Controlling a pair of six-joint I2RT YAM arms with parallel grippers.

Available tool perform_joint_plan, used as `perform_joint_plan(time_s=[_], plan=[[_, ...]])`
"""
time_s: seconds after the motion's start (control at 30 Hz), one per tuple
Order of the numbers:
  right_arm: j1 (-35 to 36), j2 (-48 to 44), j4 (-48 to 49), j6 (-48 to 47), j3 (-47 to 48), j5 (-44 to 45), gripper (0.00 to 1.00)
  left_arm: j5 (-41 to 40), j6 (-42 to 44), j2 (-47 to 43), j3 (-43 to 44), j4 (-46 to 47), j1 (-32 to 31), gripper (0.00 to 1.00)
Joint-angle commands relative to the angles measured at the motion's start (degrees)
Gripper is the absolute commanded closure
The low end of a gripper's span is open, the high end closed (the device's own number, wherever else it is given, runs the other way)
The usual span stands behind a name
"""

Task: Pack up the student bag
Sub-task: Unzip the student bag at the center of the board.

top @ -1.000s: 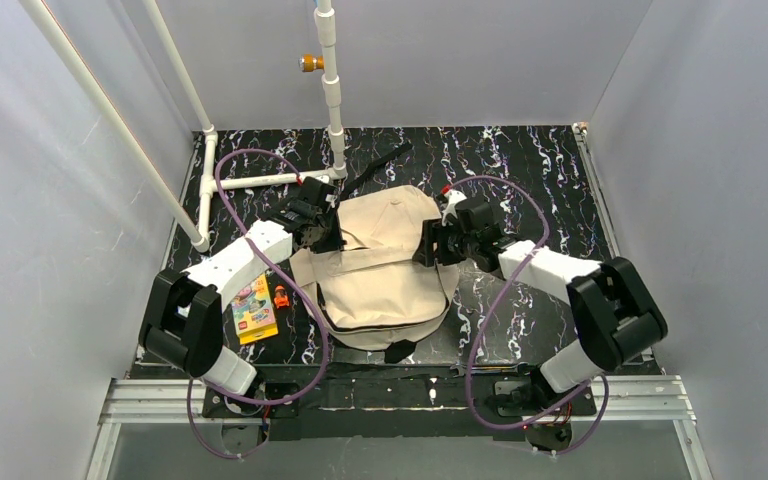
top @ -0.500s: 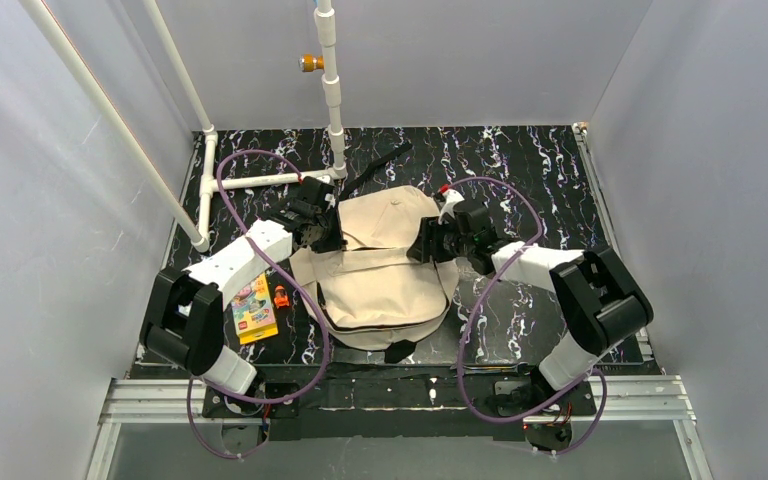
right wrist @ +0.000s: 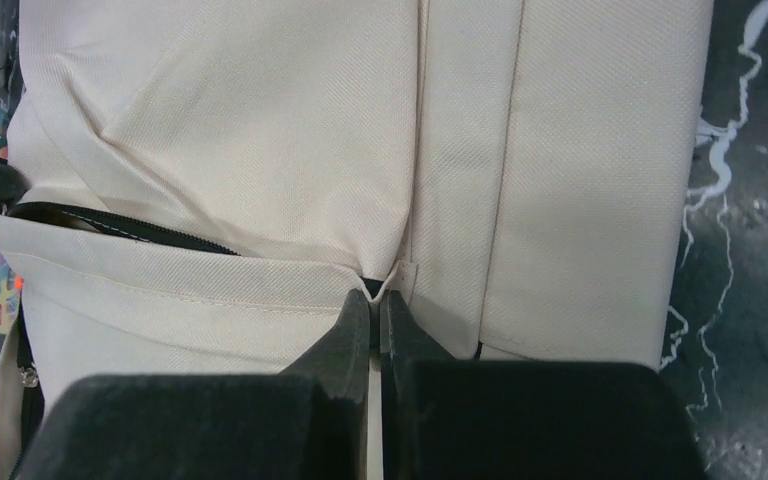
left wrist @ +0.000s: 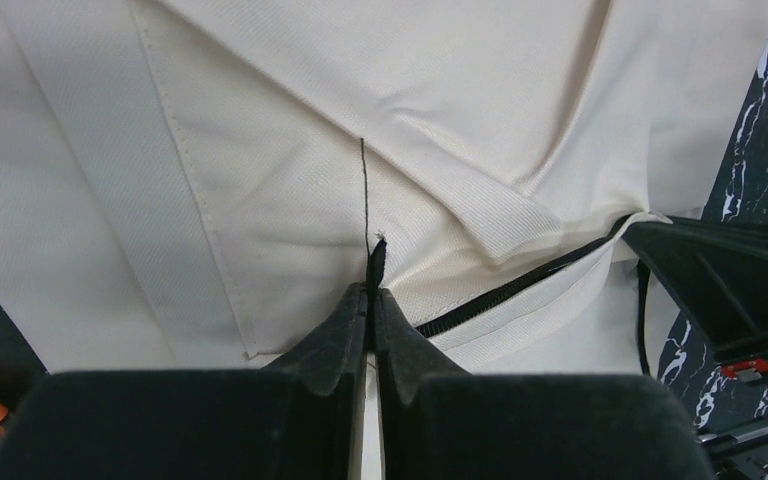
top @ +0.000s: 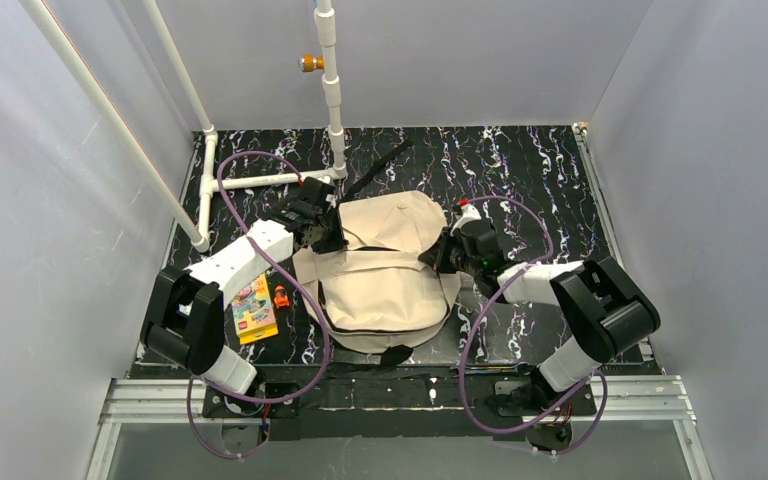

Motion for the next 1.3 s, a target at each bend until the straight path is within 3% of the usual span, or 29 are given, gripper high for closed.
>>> perform_joint_plan(time_s=[0.0,0.3,0.7,0.73,0.87,0.93,1.0,1.1,1.27], plan=[[-0.75,-1.09,-1.32,4.63,-6.29,10.9,0.99,-5.8,-0.42,-1.85,-1.22,-4.02,1.03,1.0],[-0.94,-3.53,-5.05,5.94,-7.24,14.66,0.99,-9.29,-1.07,-3.03,-1.32,-6.79,1.71,1.0],[-1.13,-10.18,-8.11,11.24,-12.73,18.28,0.99,-7.98,-1.84,-4.04,-1.6,-9.06,2.42,1.0],[-1.12,-10.68,-8.39,10.31,-12.72,17.93,0.99,-7.42,-1.83,-4.23,-1.65,-9.06,2.43,0.96],[-1.12,-12.75,-9.6,2.54,-11.04,12.69,0.99,-4.58,-2.02,-6.32,-2.43,-9.35,2.51,0.45],[-1.11,-13.4,-10.52,-1.75,-9.57,8.64,0.99,-3.49,-2.11,-8.59,-3.27,-10.02,2.52,0.29],[-0.95,-13.47,-15.11,-5.73,-6.87,5.5,0.96,-2.72,-2.26,-11.47,-5.12,-10.88,2.53,0.22],[-0.21,-15.02,-21.97,-9.76,-3.42,3.03,0.69,0.44,-3.5,-16.14,-9.09,-11.2,2.52,0.19],[1.33,-20.41,-28.65,-13.75,0.15,4.07,0.48,12.21,-8.02,-17.8,-18.41,-3.04,2.53,0.21]])
